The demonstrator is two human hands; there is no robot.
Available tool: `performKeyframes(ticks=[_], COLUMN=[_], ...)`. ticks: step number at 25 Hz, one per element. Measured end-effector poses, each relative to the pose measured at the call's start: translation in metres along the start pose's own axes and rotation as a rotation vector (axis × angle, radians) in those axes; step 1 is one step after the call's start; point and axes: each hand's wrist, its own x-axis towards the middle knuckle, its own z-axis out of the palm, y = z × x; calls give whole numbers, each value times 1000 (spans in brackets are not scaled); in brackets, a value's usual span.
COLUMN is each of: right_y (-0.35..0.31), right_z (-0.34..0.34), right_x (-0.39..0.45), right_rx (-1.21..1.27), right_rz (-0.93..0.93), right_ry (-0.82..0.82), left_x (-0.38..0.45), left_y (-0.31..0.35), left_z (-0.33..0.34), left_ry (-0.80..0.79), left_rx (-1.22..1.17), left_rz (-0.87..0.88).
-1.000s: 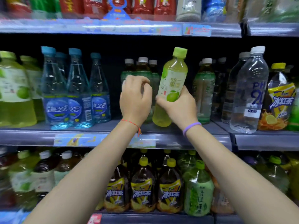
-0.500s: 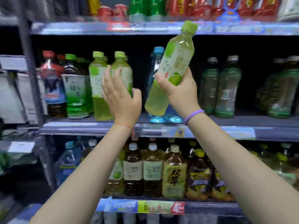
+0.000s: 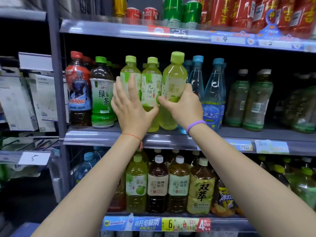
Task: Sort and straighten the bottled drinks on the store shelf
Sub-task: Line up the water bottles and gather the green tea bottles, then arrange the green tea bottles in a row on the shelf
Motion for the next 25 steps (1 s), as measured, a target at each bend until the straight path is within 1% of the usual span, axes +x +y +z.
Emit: performKeyframes(ticks=[4,7,8,11,13,15,16,17,18,19,20,21,23,25], right_y=[-16,-23,-23,-20,-15,-5,5,18,32,51,71,91,133,167], right_z=[3,4,5,4,-5,-20,-29,-40,-47,-59,-71,-83,-110,-132], right_x=[11,21,23,20,13,8,8,10,12,14,17,20,23,27], right_rx=[-196,-208,-205,-217,-211,-137,-98,-62,-30,-21,-22,-29,-41,-78], right_rz=[36,83,78,-11,-138,-249,-255,-223,-159,-81,-5,63,176,241], right_ry=[-99,-162,-157,-75,34,178,240,281,301,318,327,330,320,277], left_x=[-1,-2,-2,-2,-7,-13,-16,-20,-23,-28,-33,-39,-50,-53], left_y=[-4,-2,0,8,23,44,58,74,88,106,125,145,186,215], left_z=[-1,1,2,4,7,11,15,18,21,27,33,39,57,80], left_ry=[-67,-58,-54,-25,46,155,194,201,170,100,13,-84,-285,-437], left_rx=[-24,-47,-60,-102,-147,-226,-281,-350,-423,-491,-523,-515,-478,-508], left_rz=[60,38,26,15,59,159,224,299,379,455,483,461,338,220])
